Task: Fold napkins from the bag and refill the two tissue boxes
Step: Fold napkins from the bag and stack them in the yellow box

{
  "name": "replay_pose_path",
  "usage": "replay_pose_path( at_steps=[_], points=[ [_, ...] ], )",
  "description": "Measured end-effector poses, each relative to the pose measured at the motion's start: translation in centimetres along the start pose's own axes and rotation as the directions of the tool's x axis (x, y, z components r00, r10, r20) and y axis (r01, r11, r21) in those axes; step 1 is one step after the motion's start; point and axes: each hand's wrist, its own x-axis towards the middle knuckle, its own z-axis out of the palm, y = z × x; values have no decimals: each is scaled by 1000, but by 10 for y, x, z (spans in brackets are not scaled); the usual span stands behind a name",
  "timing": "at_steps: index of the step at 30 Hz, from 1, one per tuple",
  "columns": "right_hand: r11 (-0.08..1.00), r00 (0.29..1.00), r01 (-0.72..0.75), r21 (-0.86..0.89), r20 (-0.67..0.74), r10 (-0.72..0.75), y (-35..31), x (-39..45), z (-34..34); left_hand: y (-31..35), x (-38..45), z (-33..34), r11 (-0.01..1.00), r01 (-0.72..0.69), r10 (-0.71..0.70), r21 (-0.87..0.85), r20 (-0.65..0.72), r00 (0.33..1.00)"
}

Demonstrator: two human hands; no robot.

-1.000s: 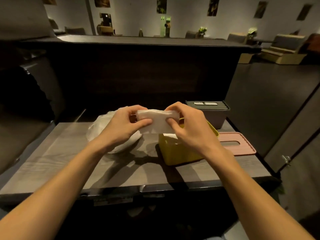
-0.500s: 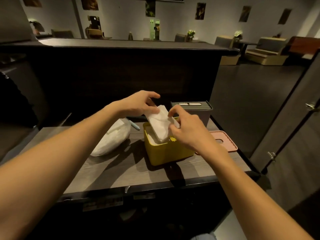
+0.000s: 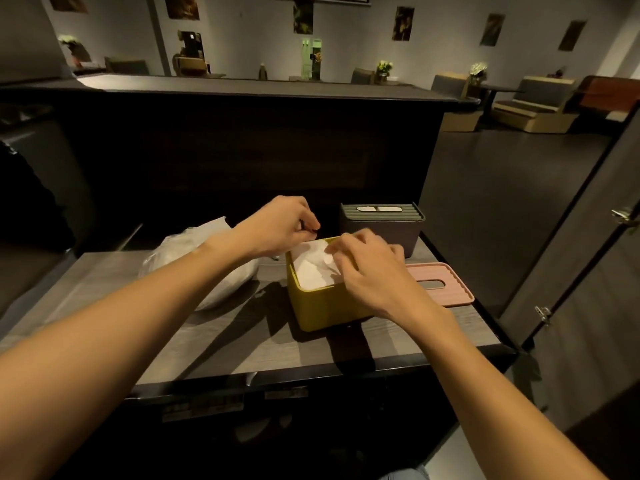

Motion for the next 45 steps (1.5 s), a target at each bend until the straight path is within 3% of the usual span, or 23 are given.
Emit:
replay_pose_path(
  at_steps=[3,5,8,11,19,24,27,31,34,37,41,43,45],
  points=[
    [994,992,106,27,-71,-104,-8,-6,-5,7,1,-9,1000,-18,17,10,44,999],
    [987,987,158,-15,-34,-159,-15,-13,-2,12,0,-6,997,-16,6,78,126,992],
    [987,986,161,-26,45,-160,-19,-20,11,14,-2,4,990,-27,5,142,156,988],
    [994,994,110,7,27,-111,-16,-23,23,16,-3,10,985,-18,-8,169,153,988],
    [994,998,42,103,48,-47,-17,-14,11,9,-8,6,999,9,-11,37,73,997],
    [986,982,156,58,-119,-148,-49,13,2,-12,-28,-29,994,45,-46,-101,-10,999],
    [969,967,240,58,-106,-233,-82,36,11,-38,-45,-52,983,144,-152,-112,-68,986],
    [966,966,255,33,26,-256,-123,73,45,-84,-79,-66,943,312,-324,-117,-107,940],
    [943,940,322,-87,148,-308,-142,97,78,-118,-104,-53,929,365,-369,-61,-79,926],
    [942,922,300,-153,298,-246,-143,112,107,-143,-119,-23,865,501,-499,18,-66,864],
    [946,942,273,-175,248,-226,-134,114,136,-158,-136,19,778,604,-617,-172,-32,786],
    [957,958,255,-138,170,-231,-129,113,144,-162,-139,35,740,595,-658,-313,-151,738],
    [964,969,242,-109,77,-234,-125,115,150,-163,-137,44,673,576,-722,-464,-247,646]
  ],
)
